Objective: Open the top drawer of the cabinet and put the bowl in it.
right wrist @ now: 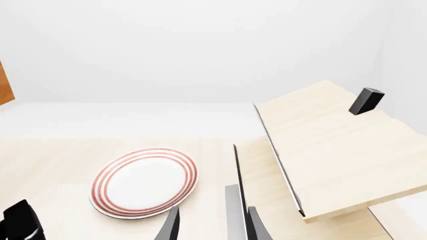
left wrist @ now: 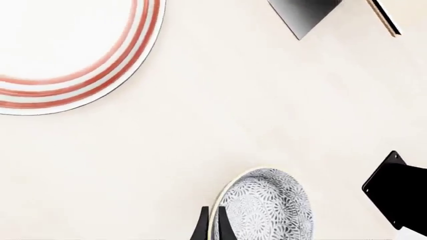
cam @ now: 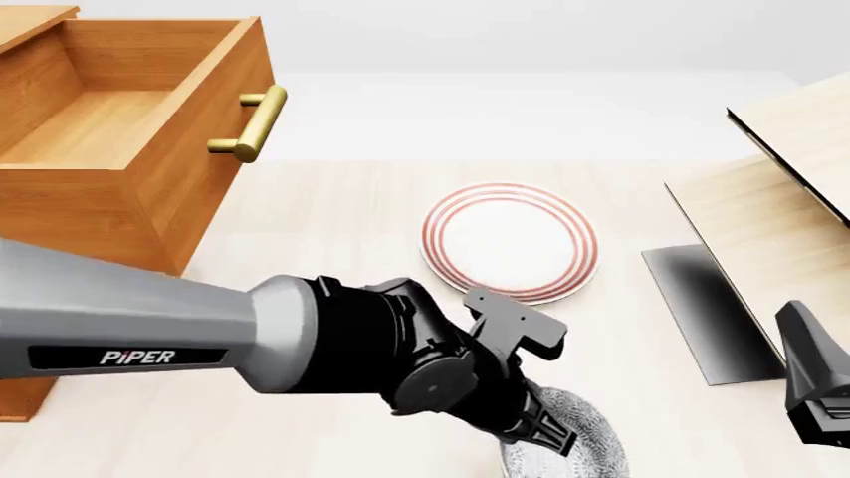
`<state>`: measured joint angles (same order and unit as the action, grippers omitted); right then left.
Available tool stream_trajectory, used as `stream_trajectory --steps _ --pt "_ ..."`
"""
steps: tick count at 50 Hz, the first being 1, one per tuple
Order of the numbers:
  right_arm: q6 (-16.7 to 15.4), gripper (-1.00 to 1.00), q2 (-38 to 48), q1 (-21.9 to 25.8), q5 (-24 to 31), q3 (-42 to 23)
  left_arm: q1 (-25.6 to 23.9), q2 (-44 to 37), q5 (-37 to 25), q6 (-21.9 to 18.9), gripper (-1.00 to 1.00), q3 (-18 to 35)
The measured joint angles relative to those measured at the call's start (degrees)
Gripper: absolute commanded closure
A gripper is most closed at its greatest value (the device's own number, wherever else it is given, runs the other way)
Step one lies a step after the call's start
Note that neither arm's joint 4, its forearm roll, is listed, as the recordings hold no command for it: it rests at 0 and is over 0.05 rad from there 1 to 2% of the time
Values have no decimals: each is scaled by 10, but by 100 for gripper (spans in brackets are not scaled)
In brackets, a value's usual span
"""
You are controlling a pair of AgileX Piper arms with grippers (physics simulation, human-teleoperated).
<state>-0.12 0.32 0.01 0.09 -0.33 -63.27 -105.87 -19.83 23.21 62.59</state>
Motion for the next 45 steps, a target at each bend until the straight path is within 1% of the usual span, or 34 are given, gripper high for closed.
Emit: stream_trajectory --steps 22,34,45 --pt "0 -100 0 0 0 0 7 36 -7 -10 100 6" --pt "0 -100 0 0 0 0 32 70 -20 -18 100 4" --pt "0 -100 0 0 0 0 56 94 -41 -27 100 13"
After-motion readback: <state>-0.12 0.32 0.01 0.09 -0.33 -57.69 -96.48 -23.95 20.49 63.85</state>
